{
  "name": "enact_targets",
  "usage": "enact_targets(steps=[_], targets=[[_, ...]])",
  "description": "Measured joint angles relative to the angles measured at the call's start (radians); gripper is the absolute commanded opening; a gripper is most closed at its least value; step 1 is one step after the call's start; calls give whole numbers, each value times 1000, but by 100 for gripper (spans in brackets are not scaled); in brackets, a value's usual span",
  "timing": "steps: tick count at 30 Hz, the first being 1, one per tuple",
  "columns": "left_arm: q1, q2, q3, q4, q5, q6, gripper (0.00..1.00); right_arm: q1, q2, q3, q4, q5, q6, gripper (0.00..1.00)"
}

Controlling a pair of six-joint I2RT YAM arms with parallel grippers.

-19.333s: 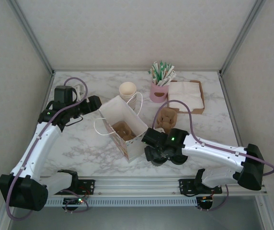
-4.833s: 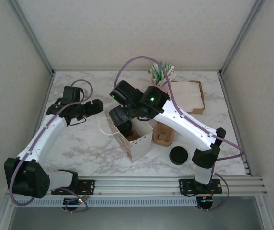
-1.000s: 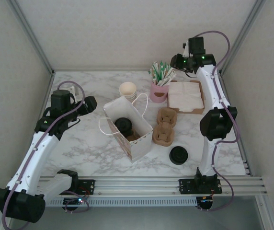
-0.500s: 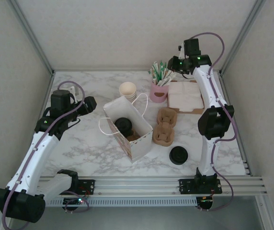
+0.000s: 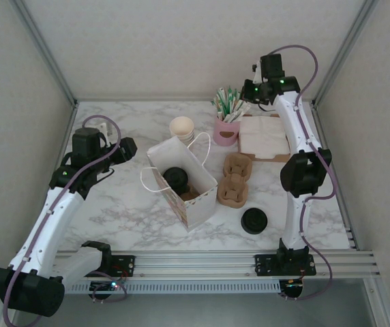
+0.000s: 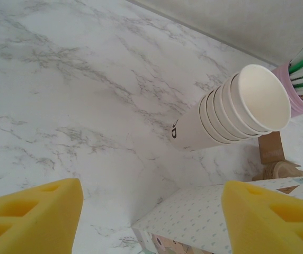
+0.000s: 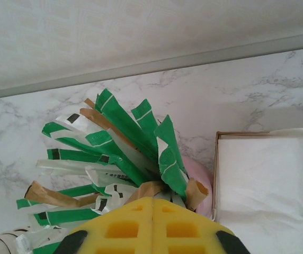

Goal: Pack the takeout coffee

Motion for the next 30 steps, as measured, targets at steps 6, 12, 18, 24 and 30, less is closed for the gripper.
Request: enact_targets(steps=[6, 12, 18, 24, 30], targets=[[0, -6, 0, 0, 0, 2, 65, 18, -3, 43, -36, 25, -19, 0], [0, -21, -6, 4, 0, 2, 65, 30, -45, 63, -69, 47, -23, 0], [0, -27, -14, 7, 0, 2, 65, 31, -121, 92, -85, 58, -24, 0], [0, -28, -15, 7, 0, 2, 65, 35, -190, 134, -108, 79, -39, 0], [0, -28, -15, 7, 0, 2, 65, 36, -257, 140, -131, 79, -42, 0]])
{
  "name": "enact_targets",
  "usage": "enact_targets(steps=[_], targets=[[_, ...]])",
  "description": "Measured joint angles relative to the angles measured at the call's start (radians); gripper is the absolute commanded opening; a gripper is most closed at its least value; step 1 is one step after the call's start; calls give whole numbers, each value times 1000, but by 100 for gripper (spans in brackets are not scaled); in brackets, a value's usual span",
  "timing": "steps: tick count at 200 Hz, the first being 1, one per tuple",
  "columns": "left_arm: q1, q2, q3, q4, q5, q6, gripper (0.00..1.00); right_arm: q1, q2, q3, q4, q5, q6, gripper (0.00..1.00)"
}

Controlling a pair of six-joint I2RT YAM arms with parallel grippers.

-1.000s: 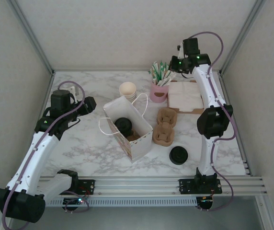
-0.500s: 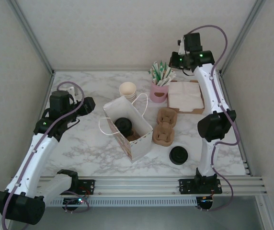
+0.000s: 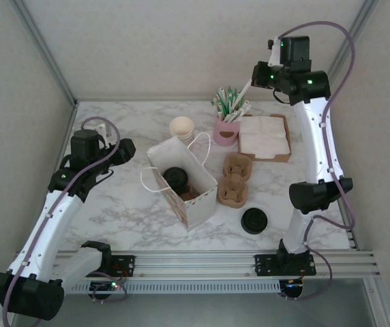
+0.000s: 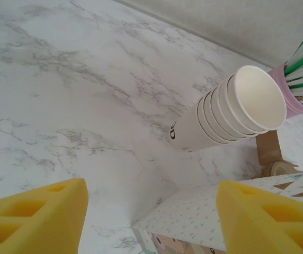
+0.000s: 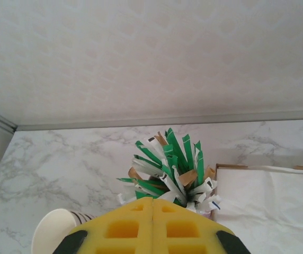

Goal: Pack the takeout coffee

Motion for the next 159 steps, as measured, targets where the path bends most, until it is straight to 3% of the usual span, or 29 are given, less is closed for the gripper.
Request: enact_targets(steps=[69, 159], targets=[[0, 1, -5, 1, 0, 0, 66, 2, -227, -39, -3, -16, 13, 0], [0, 1, -5, 4, 3, -1, 68, 6, -608, -242, -2, -187, 110, 0]])
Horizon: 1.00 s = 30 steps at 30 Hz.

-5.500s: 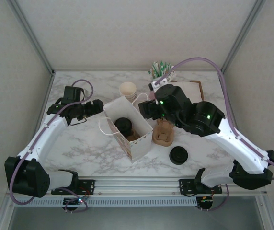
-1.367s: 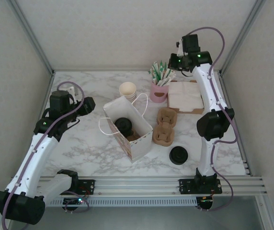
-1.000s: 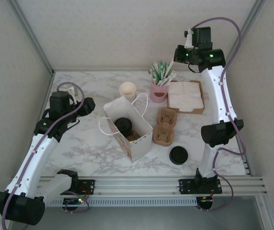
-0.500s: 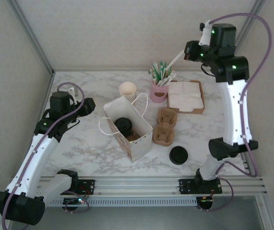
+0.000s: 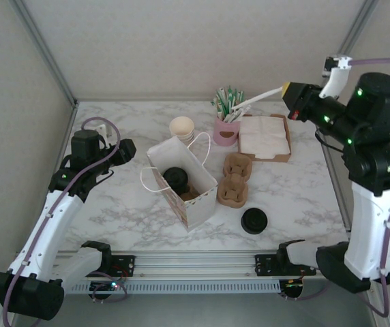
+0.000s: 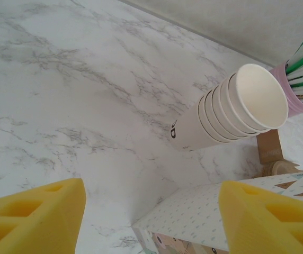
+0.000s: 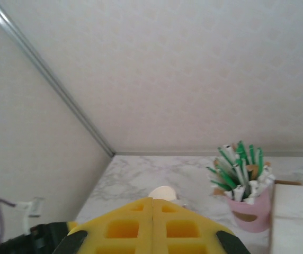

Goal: Pack the takeout coffee

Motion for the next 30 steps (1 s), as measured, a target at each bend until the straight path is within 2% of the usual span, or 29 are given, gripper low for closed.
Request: enact_targets(steps=[7, 15, 20, 25, 30], targets=[[0, 0, 0, 17, 38, -19, 70, 3, -85, -69, 2, -108, 98, 0], [-5, -2, 0, 22, 74, -42, 72, 43, -88, -120, 31, -192, 199, 0], [-7, -2, 0, 26, 76, -42, 72, 119, -60, -130, 43, -192, 225, 0], [-13, -2, 0, 26, 69, -40, 73, 251, -2, -110, 40, -178, 212, 0], [-18, -2, 0, 24, 51, -30, 73, 349, 59, -84, 13, -116, 168, 0]])
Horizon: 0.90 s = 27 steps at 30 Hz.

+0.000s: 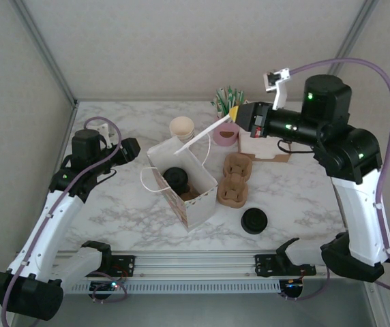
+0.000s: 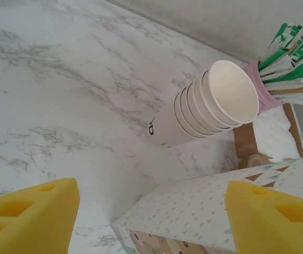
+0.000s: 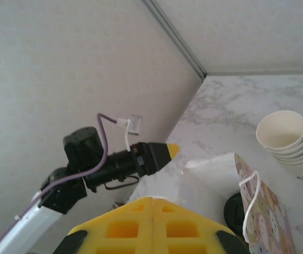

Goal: Pack the takeout coffee

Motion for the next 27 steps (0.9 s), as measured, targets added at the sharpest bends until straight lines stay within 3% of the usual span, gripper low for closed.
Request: enact_targets(steps=[15, 27], targets=[[-1, 3, 0, -9, -35, 34, 74, 158, 79, 18, -179, 142, -131, 0], [-2, 24, 0, -12, -56, 46, 74, 336, 130, -218, -151, 306, -233, 0]])
